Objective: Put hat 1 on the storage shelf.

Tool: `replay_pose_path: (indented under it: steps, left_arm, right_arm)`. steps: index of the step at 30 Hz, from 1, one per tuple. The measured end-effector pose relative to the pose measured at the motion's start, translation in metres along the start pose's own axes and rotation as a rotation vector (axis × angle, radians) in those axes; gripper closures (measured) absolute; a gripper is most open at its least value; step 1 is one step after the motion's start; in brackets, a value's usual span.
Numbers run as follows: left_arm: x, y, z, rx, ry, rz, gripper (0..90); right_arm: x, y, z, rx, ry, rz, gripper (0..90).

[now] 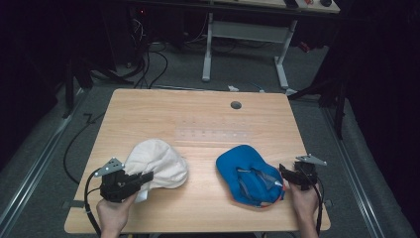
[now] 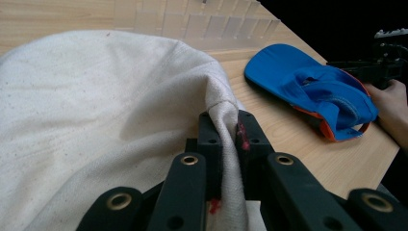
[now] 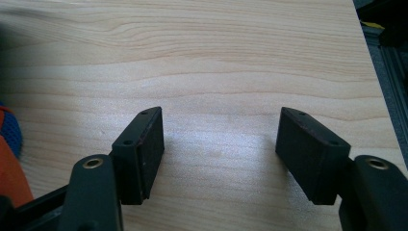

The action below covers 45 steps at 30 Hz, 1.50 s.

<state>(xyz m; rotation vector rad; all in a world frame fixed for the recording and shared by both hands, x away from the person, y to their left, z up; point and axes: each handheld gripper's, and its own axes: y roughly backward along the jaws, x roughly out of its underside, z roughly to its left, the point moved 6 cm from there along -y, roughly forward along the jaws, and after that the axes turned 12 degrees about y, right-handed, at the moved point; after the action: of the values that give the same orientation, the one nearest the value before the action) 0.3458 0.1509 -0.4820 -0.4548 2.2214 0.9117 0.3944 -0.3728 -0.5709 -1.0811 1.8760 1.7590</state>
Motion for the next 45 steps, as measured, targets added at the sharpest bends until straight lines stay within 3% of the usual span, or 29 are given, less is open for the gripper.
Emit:
replay_pose_path:
  steps: [12, 22, 26, 34, 45]
  left_arm:
    - [-0.035, 0.013, -0.010, -0.031, -0.107, 0.002, 83.3]
    - [-0.079, 0.013, -0.013, -0.069, -0.221, -0.001, 83.3]
    - [-0.098, 0.009, -0.019, -0.086, -0.280, -0.004, 83.3]
    - [-0.128, -0.012, -0.026, -0.092, -0.352, 0.016, 83.2]
    - [-0.154, -0.038, -0.027, -0.133, -0.450, 0.054, 83.2]
  right_arm:
    - [0.000, 0.000, 0.000, -0.001, -0.001, 0.000, 34.0]
    - [0.000, 0.000, 0.000, -0.001, -0.002, 0.000, 34.0]
    - [0.000, 0.000, 0.000, -0.001, -0.001, 0.000, 34.0]
    - [0.000, 0.000, 0.000, -0.001, -0.001, 0.000, 33.9]
    - [0.000, 0.000, 0.000, -0.002, -0.003, 0.000, 34.0]
